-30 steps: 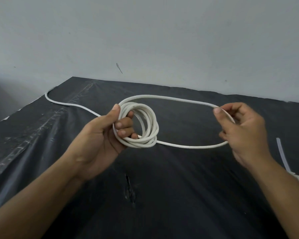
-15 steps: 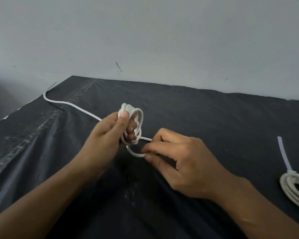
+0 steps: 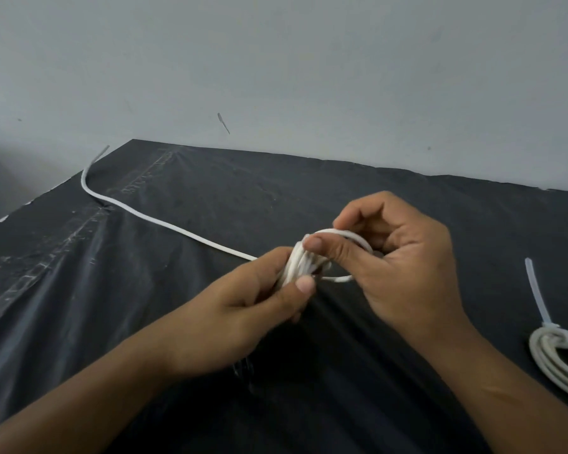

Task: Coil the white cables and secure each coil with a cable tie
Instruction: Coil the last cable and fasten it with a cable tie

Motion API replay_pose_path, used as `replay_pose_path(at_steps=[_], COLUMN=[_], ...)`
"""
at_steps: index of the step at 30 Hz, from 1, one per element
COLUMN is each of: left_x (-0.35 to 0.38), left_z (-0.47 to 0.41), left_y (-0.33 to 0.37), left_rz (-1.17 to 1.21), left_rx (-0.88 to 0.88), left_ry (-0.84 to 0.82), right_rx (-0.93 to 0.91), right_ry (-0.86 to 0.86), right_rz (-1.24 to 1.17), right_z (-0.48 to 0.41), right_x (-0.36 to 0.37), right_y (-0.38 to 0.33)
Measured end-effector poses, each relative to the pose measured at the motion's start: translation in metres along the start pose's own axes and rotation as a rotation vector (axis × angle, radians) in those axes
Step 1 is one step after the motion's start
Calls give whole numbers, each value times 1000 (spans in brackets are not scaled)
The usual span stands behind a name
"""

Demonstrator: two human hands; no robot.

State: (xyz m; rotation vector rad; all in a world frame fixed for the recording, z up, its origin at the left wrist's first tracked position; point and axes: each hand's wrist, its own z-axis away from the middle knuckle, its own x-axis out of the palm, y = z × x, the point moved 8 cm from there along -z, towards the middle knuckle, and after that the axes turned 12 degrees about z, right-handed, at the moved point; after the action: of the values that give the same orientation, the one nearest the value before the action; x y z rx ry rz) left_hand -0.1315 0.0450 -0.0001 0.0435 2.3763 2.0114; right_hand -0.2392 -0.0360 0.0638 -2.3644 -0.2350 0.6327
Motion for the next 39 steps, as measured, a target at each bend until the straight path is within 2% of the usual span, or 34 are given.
replay_pose_path(at_steps=[2, 4, 10, 17, 22, 25, 27, 30, 35, 39], left_x=[4, 6, 9, -21, -40, -48, -57, -68, -76, -74], left_z=[-1, -2, -8, -11, -12, -13, -12, -9, -4, -5], left_y=[2, 1, 10, 19, 19, 17, 14, 12, 15, 9], left_rz=[74, 276, 660, 812, 895, 891, 883, 911, 1015, 879], left_rx=[17, -17, -13, 68, 83, 95, 114, 123, 171, 157], left_ry=[-30, -53, -103, 61, 166, 249, 348, 443, 434, 449], right_rx=[66, 123, 131, 200, 172, 188, 152, 4, -257, -394], right_ry=[-46, -93, -182, -97, 2, -32, -86, -154, -407, -595], right_rz=[22, 21, 151, 255, 355, 398, 418, 455, 578, 667], right_z=[-3, -4, -9, -14, -16, -15, -9, 0, 15, 36], right_x=[0, -1, -12, -46, -58, -57, -48, -25, 24, 54], right_y=[10, 22, 49, 82, 89, 92, 88, 63, 21, 3])
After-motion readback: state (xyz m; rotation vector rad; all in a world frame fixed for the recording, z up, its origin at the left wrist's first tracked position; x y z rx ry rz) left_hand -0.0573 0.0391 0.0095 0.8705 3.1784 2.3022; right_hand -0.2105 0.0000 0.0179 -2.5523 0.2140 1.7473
